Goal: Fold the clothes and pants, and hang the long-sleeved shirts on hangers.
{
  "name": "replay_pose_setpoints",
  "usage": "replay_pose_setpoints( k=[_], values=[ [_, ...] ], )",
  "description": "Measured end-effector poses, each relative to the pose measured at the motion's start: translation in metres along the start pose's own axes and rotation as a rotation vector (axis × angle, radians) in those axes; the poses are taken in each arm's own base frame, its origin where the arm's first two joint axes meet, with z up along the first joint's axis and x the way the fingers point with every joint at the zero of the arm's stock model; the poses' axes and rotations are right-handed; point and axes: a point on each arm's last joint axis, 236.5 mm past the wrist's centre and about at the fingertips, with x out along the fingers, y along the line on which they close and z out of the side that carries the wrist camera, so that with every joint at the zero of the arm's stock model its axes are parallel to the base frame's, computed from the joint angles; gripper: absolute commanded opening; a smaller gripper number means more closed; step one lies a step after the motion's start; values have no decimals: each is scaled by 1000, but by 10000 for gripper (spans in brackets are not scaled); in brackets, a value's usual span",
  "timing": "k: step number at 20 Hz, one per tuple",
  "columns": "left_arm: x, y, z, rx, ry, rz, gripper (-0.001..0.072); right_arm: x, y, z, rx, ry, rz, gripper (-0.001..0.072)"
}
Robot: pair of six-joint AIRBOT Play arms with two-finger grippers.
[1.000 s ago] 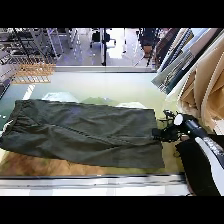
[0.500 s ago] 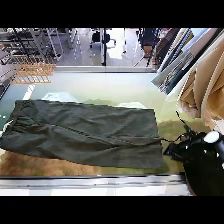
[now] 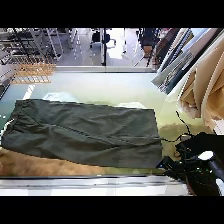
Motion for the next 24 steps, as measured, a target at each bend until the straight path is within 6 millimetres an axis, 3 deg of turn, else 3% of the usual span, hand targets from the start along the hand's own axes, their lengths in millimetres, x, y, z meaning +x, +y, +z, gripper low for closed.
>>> replay_pose_setpoints(
  k=[1,2,3,4,7,9,11,14,16,17,18,20,24],
  values=[
    [2,-3,0,-4,0,-10,18,4,0,6,11,-32,-3,346],
    [4,-4,0,-6,2,-15,20,7,1,10,27,-51,0,260],
    [5,-5,-1,-10,4,-20,20,10,3,14,39,-69,5,83],
    [5,-6,-2,-11,8,-24,20,13,4,20,48,-92,5,26],
    [4,-10,-6,-5,26,-38,17,13,15,29,23,-133,19,23],
    [-7,-16,-5,22,16,-43,17,-4,39,41,-38,-191,49,22],
    [-26,-30,6,75,-24,-44,16,-42,76,61,-137,-287,84,22],
    [-63,-68,28,193,-103,-45,16,-130,144,94,-303,-512,124,23],
    [-84,-96,37,277,-140,-47,16,-184,176,106,-390,-634,114,24],
    [-89,-106,39,307,-149,-43,16,-198,184,105,-418,-649,100,24],
    [-92,-110,39,335,-145,-26,17,-206,185,101,-445,-639,71,23],
    [-93,-103,34,378,-115,35,17,-201,170,87,-488,-567,-10,23],
    [-98,-57,24,418,-53,152,17,-171,114,45,-495,-436,-156,23]
  ],
)
